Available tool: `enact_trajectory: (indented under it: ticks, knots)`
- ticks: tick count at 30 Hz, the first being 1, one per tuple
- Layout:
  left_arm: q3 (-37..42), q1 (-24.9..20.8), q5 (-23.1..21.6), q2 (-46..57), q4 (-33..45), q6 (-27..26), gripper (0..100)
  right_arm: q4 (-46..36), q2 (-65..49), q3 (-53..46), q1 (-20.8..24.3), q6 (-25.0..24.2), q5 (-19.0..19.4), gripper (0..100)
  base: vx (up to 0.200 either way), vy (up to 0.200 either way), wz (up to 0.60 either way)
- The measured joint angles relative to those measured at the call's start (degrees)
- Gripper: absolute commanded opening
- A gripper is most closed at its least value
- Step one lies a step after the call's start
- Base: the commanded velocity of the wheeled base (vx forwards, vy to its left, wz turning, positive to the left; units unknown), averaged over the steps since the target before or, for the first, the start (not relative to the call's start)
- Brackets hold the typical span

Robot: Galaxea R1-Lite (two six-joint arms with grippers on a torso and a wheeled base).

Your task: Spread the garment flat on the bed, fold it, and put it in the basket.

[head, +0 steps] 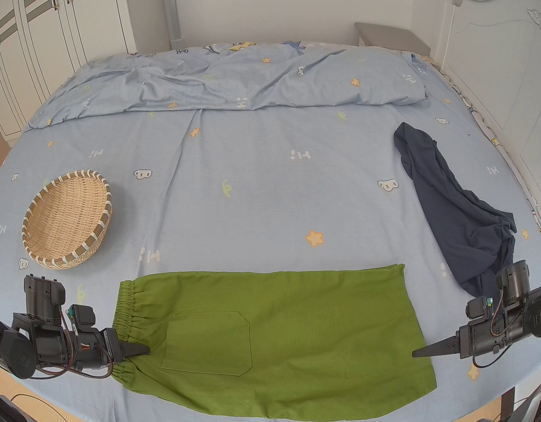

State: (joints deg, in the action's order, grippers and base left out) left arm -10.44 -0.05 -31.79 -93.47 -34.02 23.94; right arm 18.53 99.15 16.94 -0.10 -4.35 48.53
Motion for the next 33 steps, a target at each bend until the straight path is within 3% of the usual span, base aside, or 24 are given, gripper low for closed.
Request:
enact_trajectory:
  ticks: [6, 10, 15, 19, 22, 28, 33]
  knots:
    - [0.27, 1.10, 0.35, 1.21, 0.66, -1.85, 0, 5.96, -1.22, -0.41, -3.38, -0.71, 0.07, 100, 0.000, 0.000, 0.00]
    - [-0.17, 2.85, 0.56, 4.06, 4.44, -4.92, 0, 6.70, -5.27, 1.00, -4.61, -4.23, 0.07, 100, 0.000, 0.000, 0.00]
    - [-3.80, 6.02, 2.40, 8.79, 17.82, -9.78, 0, 6.51, -11.34, 4.72, -4.11, -9.13, -0.01, 100, 0.000, 0.000, 0.00]
    - [-10.79, 7.75, 6.95, 12.57, 31.21, -14.64, 0, 5.03, -15.02, 8.50, -2.84, -11.65, -0.28, 100, 0.000, 0.000, 0.00]
    - [-16.58, 7.77, 10.78, 14.93, 35.90, -17.14, 0, 3.56, -17.31, 11.28, -2.11, -12.82, -0.41, 100, 0.000, 0.000, 0.00]
    - [-24.93, 1.17, 18.38, 18.58, 41.39, -18.44, 0, 0.38, -21.64, 14.95, -1.24, -14.01, -0.55, 100, 0.000, 0.000, 0.00]
    - [-28.84, -8.81, 25.37, 20.26, 45.68, -13.79, 0, -2.85, -24.48, 16.98, -0.63, -14.25, -0.61, 100, 0.000, 0.000, 0.00]
